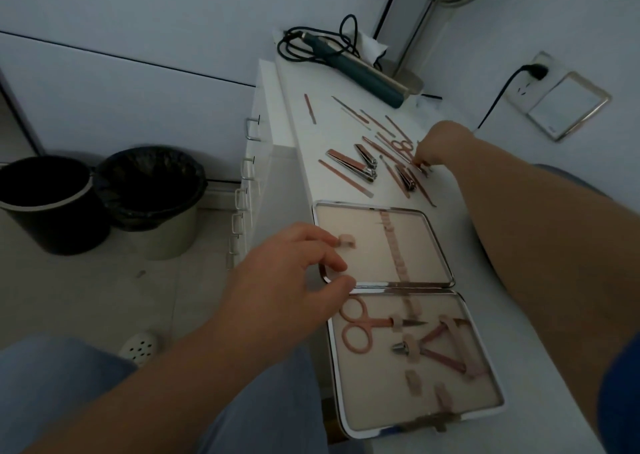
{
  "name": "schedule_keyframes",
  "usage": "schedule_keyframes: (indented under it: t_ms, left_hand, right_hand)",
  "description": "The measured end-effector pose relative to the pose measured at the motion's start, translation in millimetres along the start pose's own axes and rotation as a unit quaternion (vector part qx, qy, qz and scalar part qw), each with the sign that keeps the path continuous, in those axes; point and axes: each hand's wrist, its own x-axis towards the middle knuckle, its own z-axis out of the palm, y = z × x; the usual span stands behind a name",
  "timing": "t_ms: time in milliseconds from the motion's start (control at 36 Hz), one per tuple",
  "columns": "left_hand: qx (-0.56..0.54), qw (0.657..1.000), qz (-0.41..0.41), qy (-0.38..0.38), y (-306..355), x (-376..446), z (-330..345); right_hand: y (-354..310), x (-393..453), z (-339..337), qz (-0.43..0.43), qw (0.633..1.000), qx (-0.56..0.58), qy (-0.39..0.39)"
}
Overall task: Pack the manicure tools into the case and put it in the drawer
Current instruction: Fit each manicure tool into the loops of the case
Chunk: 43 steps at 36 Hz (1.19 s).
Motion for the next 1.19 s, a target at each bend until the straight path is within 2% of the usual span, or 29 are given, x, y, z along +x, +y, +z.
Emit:
schedule_keyframes:
  t_ms: [222, 389, 556, 667, 778, 861, 944, 1056, 1111, 1194]
  left_hand:
    - [0.001, 1.000, 0.004, 0.008, 2, -1, 0]
    - [0.003, 1.000, 0.008, 0.015, 3, -2, 2]
    - [0.019, 1.000, 0.012, 0.013, 5, -4, 3]
    - [0.028, 1.000, 0.014, 0.005, 9, -4, 1]
    - [0.012, 1.000, 0.010, 0.012, 14, -2, -2]
    - [-0.024, 0.999, -0.015, 0.039, 20, 0, -7]
    - [-0.059, 0.996, -0.025, 0.063, 29, 5, -13]
    - [-0.206, 0.978, -0.047, 0.001, 48, 3, -23]
    - [-0.220, 0.974, -0.040, -0.036, 56, -4, -25]
    - [-0.221, 0.974, -0.017, -0.036, 60, -16, -26]
  right_hand:
    - [3, 1, 4, -0.002, 0.997, 0.080, -0.015]
    - [8, -4, 0, 0.013, 0.980, 0.197, 0.007]
    - [14, -16, -8, 0.011, 0.973, 0.227, 0.048]
    - [15, -38, -16, 0.007, 0.943, 0.328, 0.055]
    - [12, -80, -21, -0.024, 0.905, 0.426, -0.002]
    - [18, -124, -22, -0.088, 0.890, 0.444, -0.049]
    - [26, -170, -23, -0.157, 0.859, 0.474, -0.117]
    - [36, -213, -19, -0.216, 0.816, 0.498, -0.199]
    - [40, -226, -13, -0.228, 0.801, 0.507, -0.223]
    - [43, -236, -5, -0.222, 0.790, 0.522, -0.232]
